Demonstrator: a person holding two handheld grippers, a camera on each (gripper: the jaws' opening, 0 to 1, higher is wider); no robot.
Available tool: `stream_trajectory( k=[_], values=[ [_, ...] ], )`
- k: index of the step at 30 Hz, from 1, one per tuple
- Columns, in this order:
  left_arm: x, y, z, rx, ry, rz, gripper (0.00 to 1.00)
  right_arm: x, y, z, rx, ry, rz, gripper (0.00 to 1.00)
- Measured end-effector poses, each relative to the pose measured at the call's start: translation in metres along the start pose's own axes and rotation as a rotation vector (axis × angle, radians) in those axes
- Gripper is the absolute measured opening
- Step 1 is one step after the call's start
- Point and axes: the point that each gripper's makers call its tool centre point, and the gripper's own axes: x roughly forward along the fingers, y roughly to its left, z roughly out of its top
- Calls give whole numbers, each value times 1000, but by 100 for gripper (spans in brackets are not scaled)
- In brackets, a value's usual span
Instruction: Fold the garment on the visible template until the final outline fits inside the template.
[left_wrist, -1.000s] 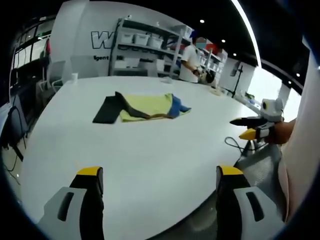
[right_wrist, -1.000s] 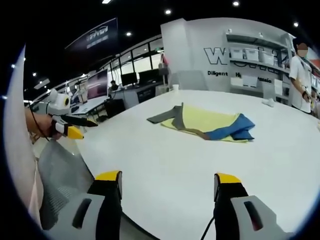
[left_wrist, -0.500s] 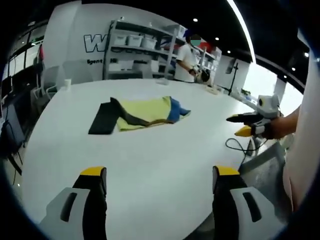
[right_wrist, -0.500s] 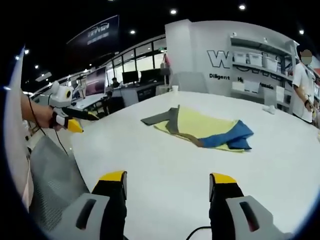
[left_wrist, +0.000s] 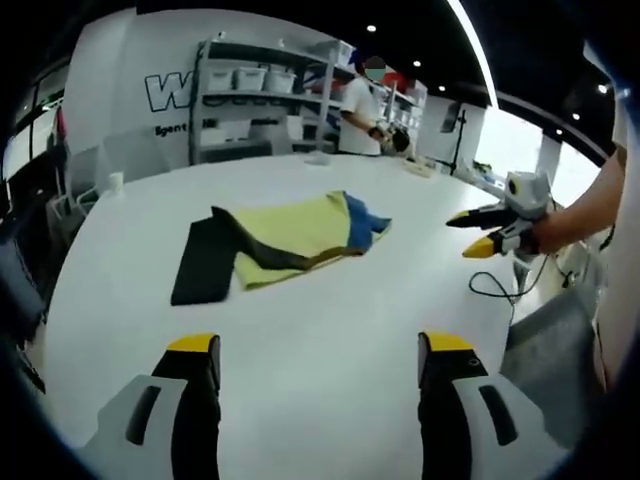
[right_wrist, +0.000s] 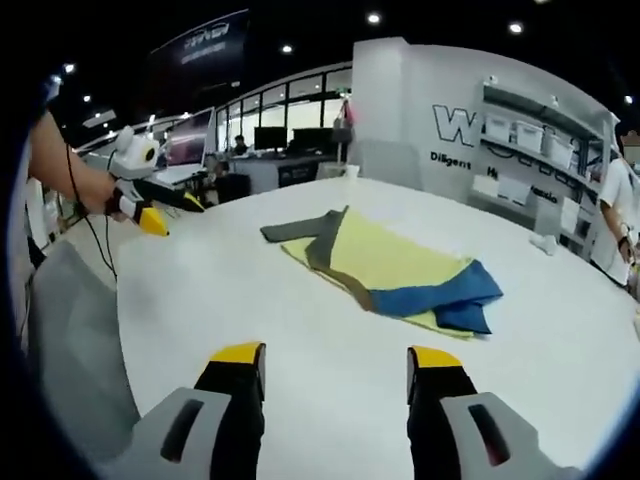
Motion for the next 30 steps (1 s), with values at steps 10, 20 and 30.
stream_trajectory(
  k=[10,20,30],
  values=[
    [48,28,12,60,25,-18,73,44,-46,0,-87,44,0,48],
    [90,55,27,148,44,-41,67,79,-78,4,-194,79,19,45],
    [125,73,36,277,77,-85,63,101,-93,5,-305,99,50,42]
  ],
)
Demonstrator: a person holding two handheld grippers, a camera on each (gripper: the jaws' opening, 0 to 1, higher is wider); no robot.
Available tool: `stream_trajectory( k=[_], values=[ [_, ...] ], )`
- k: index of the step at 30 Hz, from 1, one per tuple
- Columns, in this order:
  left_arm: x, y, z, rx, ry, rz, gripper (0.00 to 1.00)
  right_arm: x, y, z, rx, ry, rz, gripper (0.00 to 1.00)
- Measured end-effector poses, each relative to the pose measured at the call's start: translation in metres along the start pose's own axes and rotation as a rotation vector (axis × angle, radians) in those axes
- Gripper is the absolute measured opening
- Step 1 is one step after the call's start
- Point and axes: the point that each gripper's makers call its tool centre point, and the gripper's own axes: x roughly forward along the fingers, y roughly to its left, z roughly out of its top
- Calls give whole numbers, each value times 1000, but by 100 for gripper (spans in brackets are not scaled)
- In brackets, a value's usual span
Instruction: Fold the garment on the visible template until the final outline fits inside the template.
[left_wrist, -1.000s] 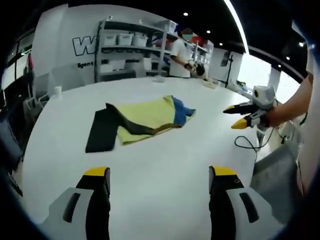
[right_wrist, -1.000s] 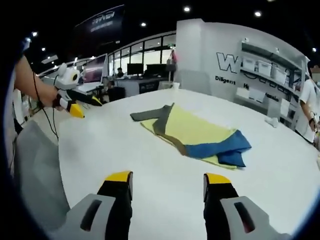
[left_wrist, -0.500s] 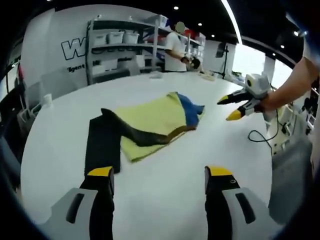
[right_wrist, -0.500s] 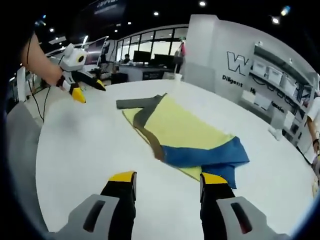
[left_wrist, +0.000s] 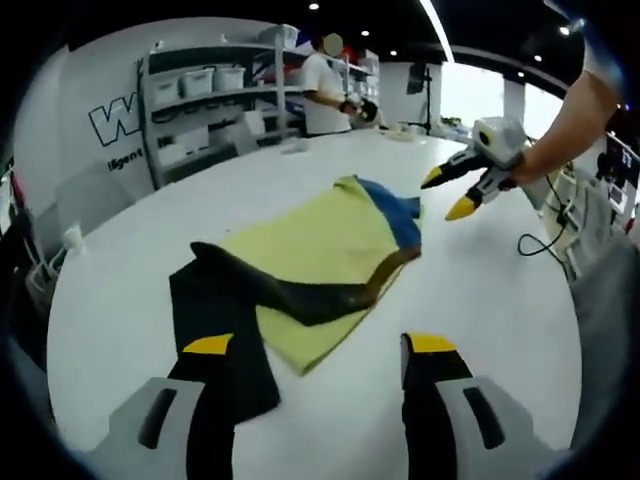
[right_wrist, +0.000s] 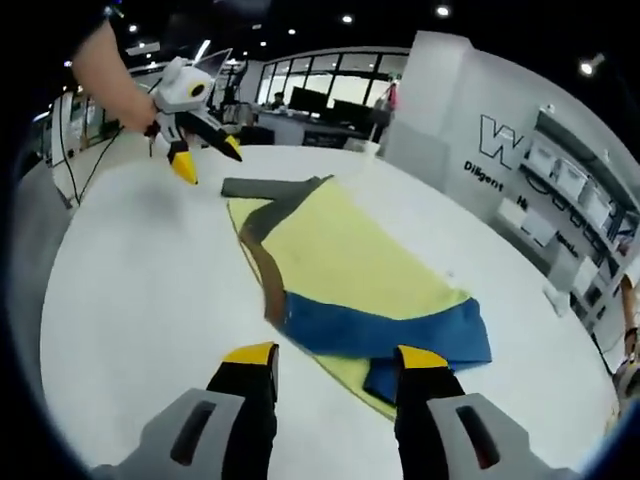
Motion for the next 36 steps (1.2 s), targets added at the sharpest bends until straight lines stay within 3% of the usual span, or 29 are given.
stream_trajectory(
  k=[8,17,27,36],
  values=[
    [18,14,-2,98,41,-28,59,16,1,-5,-159,34,55,37],
    [32,29,0,119,56,-22,57,35,8,-11,-360,66,120,30],
    [41,32,4,131,51,-31,56,43,7,-13,-432,76,155,20],
    [47,35,8,140,44,-35,56,46,-6,-2,-466,66,160,9]
  ],
)
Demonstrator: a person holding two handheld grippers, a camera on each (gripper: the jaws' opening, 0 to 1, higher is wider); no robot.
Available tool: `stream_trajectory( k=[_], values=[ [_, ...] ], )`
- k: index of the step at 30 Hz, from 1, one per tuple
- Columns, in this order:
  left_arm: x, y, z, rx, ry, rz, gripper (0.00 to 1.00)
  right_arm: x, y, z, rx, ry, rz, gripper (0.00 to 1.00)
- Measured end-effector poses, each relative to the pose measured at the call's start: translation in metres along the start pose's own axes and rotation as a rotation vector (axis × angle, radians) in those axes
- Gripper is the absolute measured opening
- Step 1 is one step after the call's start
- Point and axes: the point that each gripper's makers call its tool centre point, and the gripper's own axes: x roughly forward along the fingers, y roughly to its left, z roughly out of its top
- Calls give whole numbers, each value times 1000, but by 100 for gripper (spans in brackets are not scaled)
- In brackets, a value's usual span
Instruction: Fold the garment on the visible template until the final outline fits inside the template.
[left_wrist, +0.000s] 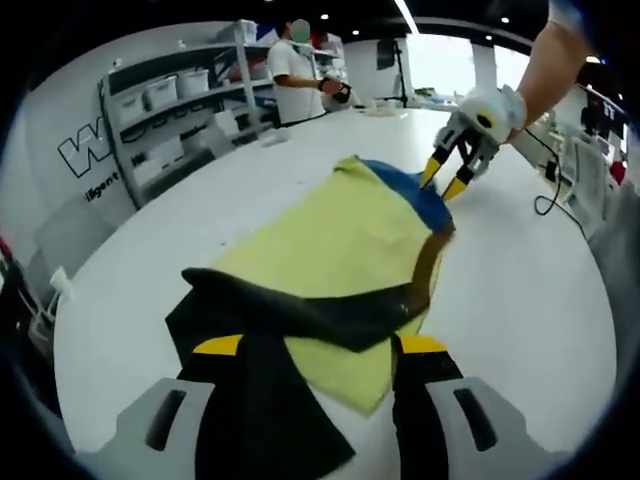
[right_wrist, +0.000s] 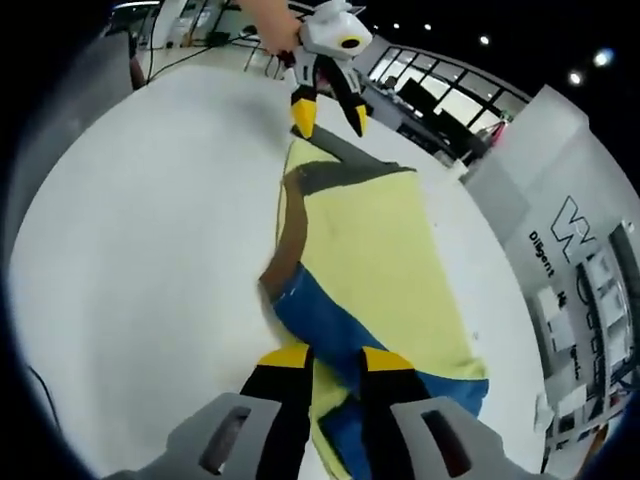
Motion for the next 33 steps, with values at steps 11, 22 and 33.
stream_trajectory(
  k=[11,22,33],
  values=[
    [3,9,4,6,-8,5,55,11,-24,1,-29,7,19,8],
    [5,13,3,0,-11,7,54,14,-41,4,22,-10,2,5],
    [12,22,-5,237,75,-17,47,8,-32,-4,20,0,22,7]
  ],
)
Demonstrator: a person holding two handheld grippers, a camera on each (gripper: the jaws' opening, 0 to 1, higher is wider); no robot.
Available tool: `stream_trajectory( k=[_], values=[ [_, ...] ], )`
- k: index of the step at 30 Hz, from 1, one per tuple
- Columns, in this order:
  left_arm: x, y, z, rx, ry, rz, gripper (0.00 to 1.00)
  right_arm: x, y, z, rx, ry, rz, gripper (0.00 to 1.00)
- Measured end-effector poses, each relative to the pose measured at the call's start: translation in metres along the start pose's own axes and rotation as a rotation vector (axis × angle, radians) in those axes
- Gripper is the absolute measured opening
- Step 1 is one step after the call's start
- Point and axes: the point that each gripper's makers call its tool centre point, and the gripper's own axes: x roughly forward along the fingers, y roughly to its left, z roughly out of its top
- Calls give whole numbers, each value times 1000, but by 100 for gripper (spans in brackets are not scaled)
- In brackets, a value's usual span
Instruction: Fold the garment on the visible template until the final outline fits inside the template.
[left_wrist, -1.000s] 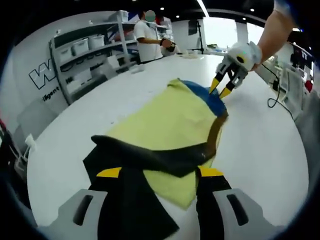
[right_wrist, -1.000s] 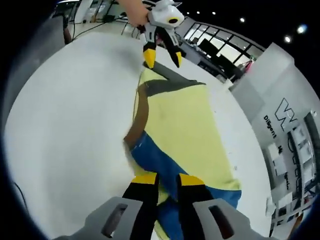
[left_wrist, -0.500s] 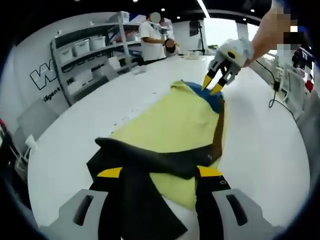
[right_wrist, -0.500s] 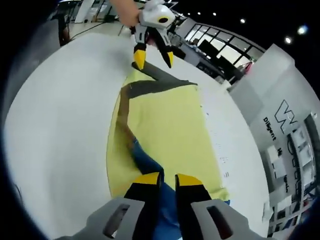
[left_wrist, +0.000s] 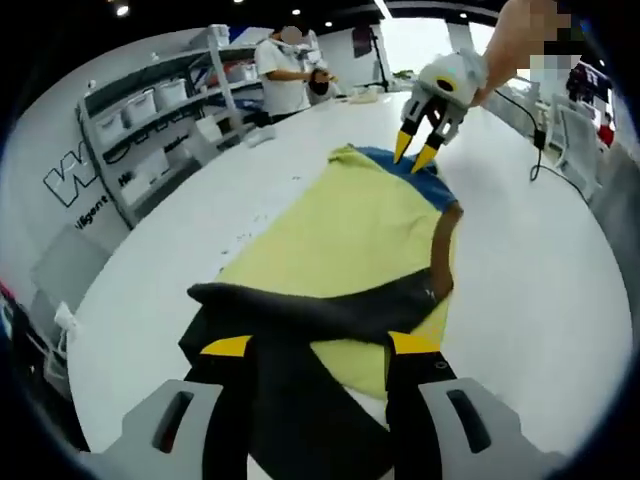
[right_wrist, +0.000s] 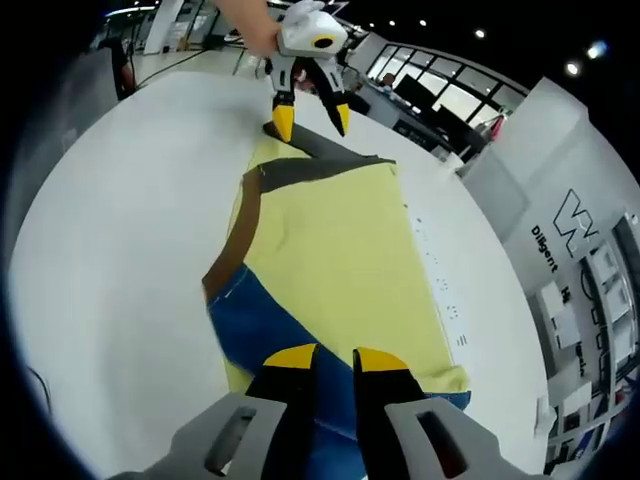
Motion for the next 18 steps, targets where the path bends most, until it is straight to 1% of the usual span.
stream_trajectory(
  k=[1,2,3,4,6,8,9,10,11,14,15,16,17,18],
  values=[
    [1,0,-1,35,11,0,46,-1,0,-1,2,-1,-1,7],
    [2,2,-4,99,32,6,46,-3,1,-3,2,1,-1,7],
    [4,2,-5,131,42,7,45,-4,2,-5,1,4,-2,7],
    [6,2,-5,184,51,10,45,-6,3,-7,5,7,-2,7],
    [8,3,-5,258,62,15,45,-8,5,-11,9,11,-3,7],
    [10,3,-4,293,62,22,45,-10,7,-13,15,13,-6,7],
    [11,4,-2,324,57,31,45,-11,7,-15,16,15,-7,7],
    [11,3,0,331,55,34,44,-12,8,-17,17,17,-8,7],
    [12,2,2,352,48,30,44,-14,8,-17,22,18,-11,7],
    [17,-2,3,415,52,15,44,-15,10,-21,33,21,-14,7],
    [19,-2,4,463,58,17,44,-16,11,-21,33,20,-18,7],
    [20,-2,5,486,60,22,44,-17,11,-21,33,20,-18,7],
    [22,-3,5,487,57,19,45,-17,11,-21,34,20,-19,7],
    [23,-4,7,520,54,13,43,-18,11,-21,32,20,-19,7]
  ],
)
